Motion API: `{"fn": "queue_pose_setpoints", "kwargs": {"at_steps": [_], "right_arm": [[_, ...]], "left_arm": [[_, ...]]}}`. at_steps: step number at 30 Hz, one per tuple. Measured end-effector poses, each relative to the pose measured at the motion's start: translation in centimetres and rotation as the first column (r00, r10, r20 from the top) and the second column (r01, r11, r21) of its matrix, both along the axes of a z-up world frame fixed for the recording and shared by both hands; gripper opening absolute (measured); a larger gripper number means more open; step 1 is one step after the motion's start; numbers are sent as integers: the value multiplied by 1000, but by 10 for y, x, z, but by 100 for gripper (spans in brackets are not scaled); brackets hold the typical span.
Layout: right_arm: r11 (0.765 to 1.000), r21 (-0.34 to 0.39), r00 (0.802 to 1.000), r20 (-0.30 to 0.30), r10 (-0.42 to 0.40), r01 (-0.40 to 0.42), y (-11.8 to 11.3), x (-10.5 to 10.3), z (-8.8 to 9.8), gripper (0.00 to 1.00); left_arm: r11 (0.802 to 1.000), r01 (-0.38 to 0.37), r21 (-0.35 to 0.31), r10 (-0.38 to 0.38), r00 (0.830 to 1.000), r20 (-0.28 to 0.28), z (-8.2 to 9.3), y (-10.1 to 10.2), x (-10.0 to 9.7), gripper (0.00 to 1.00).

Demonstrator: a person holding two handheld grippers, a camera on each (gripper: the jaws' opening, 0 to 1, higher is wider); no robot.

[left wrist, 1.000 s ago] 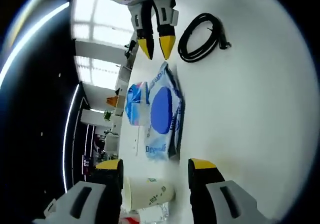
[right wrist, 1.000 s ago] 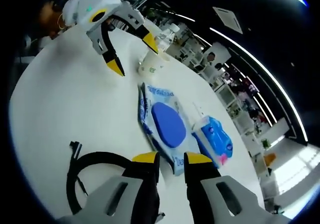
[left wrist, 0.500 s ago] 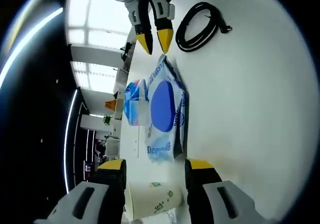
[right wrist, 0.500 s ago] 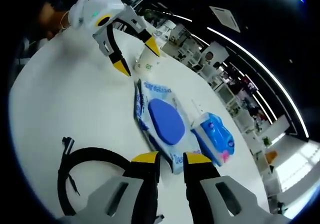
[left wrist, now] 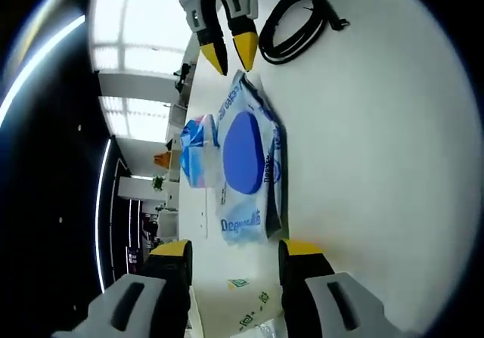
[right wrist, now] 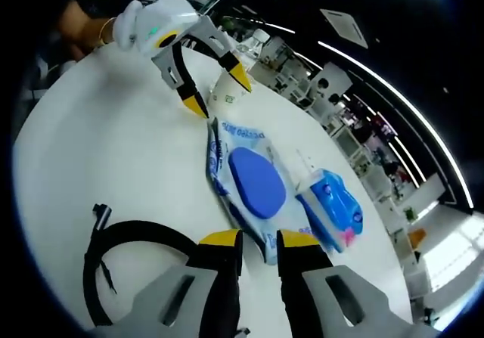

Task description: Arrange the tabletop items into an orderly group along one side of the table until the central work area is clear of visible clutter.

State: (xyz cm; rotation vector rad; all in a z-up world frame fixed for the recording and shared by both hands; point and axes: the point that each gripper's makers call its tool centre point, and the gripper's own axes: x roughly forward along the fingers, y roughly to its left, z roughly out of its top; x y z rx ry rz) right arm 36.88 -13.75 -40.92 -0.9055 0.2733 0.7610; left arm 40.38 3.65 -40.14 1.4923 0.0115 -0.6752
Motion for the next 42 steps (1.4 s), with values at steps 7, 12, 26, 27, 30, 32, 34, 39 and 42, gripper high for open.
{"fn": "queue_pose_setpoints", "kwargs": {"at_steps": [7,12,26,27,30,32,34,39,42], "right_arm": [[1000,-20,1000,5,-13,13,-2,10,-4,16],[1000,-3,999,-34,-5,5,-1,15,-10,16],[1000,-28,998,-63,-2,0,-4,20,-21,14],[1000,-29,998,-62,-2,0,-4,20,-21,14],[1000,-27,998,-63,-1,-1,-4,20,-22,14],[1000,-24,998,-64,-2,1,-4,20,-22,14],[1000,-22,998,-65,-1,0,-4,20,-22,13],[1000,-12,998,-70,-1,0,-4,19,-23,12],[1000,-9,997,-73,1,-1,-4,19,-24,10]], "left_arm": [[1000,9,8,-9,1000,-16,-2,0,6,41],[999,19,46,-17,999,-35,-10,3,8,37],[998,57,37,-54,996,-69,-20,-8,6,29],[997,61,45,-57,996,-69,-22,-9,6,28],[996,65,64,-61,996,-68,-23,-9,6,26],[995,67,75,-61,995,-79,-25,-9,6,22],[994,68,84,-59,992,-108,-30,-9,5,17],[993,74,95,-60,989,-134,-34,-8,4,12],[992,75,98,-61,989,-138,-35,-8,4,8]]}}
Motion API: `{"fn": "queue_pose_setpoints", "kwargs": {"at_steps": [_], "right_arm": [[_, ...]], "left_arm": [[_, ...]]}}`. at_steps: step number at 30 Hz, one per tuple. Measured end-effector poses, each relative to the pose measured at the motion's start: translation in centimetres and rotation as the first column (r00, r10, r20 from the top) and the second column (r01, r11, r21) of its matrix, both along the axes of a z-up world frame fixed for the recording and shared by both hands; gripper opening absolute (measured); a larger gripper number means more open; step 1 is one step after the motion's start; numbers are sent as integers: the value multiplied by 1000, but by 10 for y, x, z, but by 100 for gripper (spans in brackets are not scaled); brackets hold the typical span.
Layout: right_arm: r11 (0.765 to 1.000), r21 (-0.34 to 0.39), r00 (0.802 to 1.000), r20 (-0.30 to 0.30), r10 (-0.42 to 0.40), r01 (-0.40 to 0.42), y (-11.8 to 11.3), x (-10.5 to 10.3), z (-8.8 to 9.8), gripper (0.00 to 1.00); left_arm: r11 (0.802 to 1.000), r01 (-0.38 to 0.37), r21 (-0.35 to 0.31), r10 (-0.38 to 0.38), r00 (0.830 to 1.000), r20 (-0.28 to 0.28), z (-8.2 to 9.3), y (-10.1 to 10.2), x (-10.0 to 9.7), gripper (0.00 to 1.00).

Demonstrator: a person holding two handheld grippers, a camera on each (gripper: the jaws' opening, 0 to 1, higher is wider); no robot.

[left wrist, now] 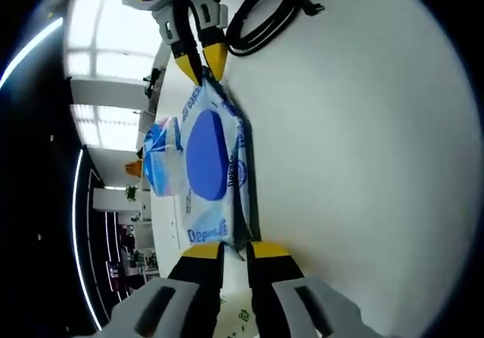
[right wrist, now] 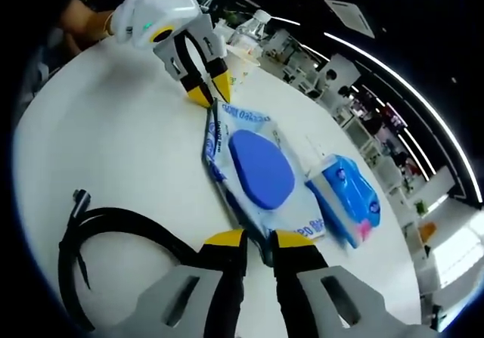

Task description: Arrange the tabletop items into an orderly group along one side of the table until the central work area is clear of visible clutter.

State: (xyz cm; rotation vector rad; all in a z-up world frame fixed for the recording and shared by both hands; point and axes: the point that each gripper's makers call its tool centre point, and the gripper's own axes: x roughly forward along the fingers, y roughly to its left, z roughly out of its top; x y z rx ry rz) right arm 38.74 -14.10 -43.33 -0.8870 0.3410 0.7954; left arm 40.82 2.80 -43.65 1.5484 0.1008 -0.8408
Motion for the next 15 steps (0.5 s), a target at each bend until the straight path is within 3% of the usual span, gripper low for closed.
{"fn": "queue_pose_setpoints", "kwargs": {"at_steps": [5,15], "right_arm": [[1000,4,1000,3,11,-11,1,-1,0,6],[1000,-2,999,26,24,-24,3,-1,3,2]], "left_arm": [[1000,-1,6,1,1000,19,-2,0,0,2],[1000,-20,-21,22,997,75,8,0,2,1]]}}
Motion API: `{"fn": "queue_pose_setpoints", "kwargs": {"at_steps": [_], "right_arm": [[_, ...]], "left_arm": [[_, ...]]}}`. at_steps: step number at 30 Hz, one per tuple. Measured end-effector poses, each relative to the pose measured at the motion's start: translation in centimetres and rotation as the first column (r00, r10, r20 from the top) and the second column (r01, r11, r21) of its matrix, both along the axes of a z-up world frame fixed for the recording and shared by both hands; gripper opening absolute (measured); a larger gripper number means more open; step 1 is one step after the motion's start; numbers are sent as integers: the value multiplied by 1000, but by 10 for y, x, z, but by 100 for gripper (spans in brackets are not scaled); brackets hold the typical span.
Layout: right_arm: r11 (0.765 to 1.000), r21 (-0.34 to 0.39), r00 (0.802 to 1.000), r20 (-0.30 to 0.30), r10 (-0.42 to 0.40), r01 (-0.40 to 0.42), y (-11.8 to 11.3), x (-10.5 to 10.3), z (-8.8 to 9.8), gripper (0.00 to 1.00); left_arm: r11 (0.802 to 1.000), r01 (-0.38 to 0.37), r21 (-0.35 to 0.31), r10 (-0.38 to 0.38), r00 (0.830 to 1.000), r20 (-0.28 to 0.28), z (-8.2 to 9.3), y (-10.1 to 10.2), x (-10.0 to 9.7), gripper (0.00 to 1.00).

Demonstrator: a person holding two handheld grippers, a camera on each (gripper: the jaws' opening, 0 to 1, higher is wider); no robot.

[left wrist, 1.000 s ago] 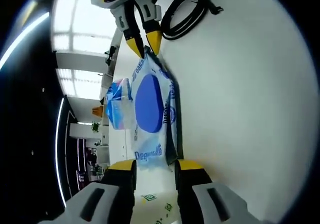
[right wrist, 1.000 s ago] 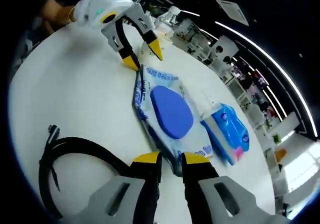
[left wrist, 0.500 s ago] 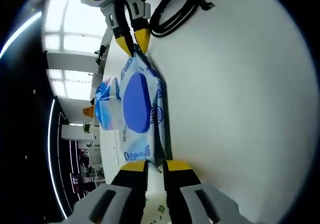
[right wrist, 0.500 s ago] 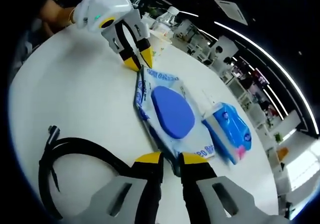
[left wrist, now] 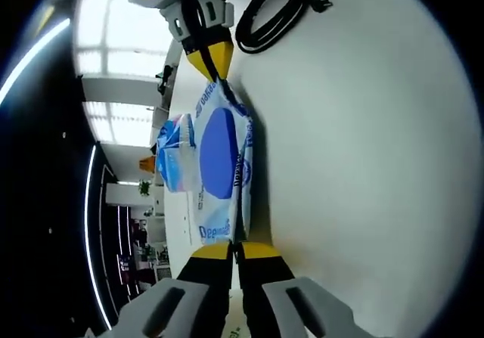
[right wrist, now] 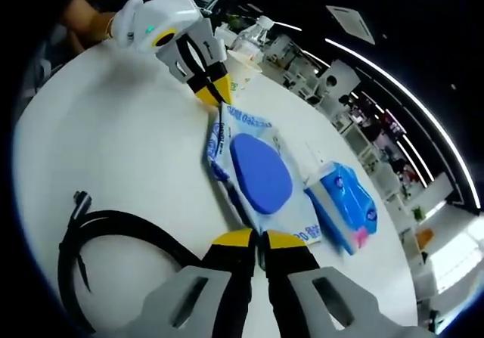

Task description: Arrange the tabletop items into an orderly group along one side of the table until the central work area is clear of visible clutter.

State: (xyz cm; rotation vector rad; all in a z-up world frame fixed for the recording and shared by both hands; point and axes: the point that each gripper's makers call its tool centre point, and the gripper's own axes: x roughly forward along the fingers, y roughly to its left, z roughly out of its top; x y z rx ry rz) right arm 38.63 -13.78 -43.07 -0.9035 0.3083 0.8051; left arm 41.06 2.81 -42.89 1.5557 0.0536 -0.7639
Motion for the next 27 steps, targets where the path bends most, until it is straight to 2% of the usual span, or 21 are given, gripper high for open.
{"fn": "queue_pose_setpoints", "kwargs": {"at_steps": [9,17,20,21,27], "right_arm": [[1000,-1,1000,28,3,-3,6,-3,5,2],[999,-44,991,134,29,-23,13,-9,17,1],[996,-74,982,183,54,-41,17,-11,25,0],[995,-92,976,209,59,-41,17,-11,29,0],[994,-105,972,228,64,-41,23,-10,34,0]], "left_arm": [[1000,-8,-6,8,999,35,5,5,-4,0],[1000,-7,15,5,992,128,17,10,-6,0],[1000,-11,16,9,990,144,20,13,-7,0],[1000,-8,25,4,984,177,24,14,-7,0],[1000,-18,19,14,983,181,25,19,-11,0]]}}
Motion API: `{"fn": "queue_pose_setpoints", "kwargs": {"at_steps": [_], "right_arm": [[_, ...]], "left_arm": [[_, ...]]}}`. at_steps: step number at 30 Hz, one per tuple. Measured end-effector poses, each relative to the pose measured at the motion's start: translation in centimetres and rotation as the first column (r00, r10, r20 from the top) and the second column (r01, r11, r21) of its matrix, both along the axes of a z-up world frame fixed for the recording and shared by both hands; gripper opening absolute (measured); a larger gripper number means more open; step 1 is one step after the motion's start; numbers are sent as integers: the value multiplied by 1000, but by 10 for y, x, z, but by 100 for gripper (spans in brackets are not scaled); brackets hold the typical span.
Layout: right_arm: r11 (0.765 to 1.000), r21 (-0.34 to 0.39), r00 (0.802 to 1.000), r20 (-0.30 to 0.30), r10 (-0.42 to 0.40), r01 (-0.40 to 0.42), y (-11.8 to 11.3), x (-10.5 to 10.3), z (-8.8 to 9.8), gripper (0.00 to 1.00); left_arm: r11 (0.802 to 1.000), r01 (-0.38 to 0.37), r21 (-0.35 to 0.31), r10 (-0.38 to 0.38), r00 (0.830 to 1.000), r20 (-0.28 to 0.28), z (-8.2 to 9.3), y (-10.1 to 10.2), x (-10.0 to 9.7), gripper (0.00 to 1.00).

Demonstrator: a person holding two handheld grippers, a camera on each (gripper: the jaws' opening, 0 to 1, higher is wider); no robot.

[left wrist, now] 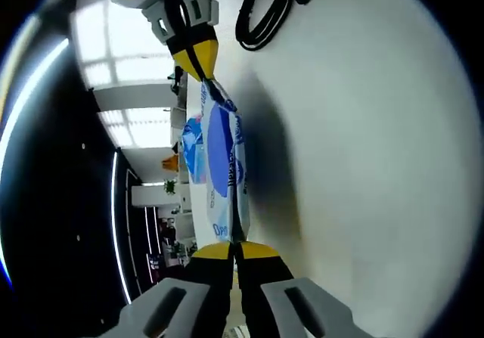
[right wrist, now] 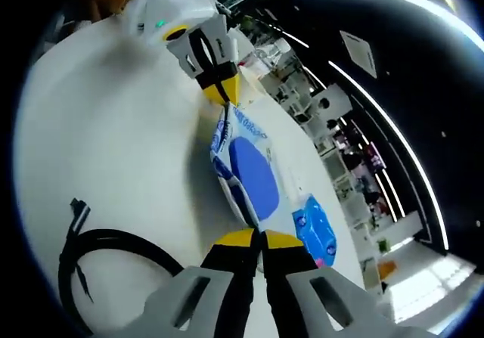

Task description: Arrange the tabletop items into an orderly group along one side of the table until the central work area is clear of visible clutter.

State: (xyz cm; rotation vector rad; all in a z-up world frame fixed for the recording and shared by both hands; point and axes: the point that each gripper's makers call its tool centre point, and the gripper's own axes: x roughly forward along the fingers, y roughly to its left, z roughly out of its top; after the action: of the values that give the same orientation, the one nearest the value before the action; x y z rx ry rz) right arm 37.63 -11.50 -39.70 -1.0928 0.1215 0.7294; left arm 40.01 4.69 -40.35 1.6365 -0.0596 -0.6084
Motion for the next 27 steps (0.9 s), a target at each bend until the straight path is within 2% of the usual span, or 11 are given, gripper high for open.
{"fn": "queue_pose_setpoints", "kwargs": {"at_steps": [9,20,27], "right_arm": [[1000,-10,1000,-19,7,-7,5,-2,-7,1],[1000,-10,999,-24,23,-23,15,-5,-11,1],[1000,1,998,-48,31,-31,20,-8,-17,1]], "left_arm": [[1000,-6,3,6,1000,-25,-9,6,-6,0],[1000,-25,8,25,999,-37,-13,17,-8,0],[999,-37,-1,37,998,-51,-17,21,-8,0]]}}
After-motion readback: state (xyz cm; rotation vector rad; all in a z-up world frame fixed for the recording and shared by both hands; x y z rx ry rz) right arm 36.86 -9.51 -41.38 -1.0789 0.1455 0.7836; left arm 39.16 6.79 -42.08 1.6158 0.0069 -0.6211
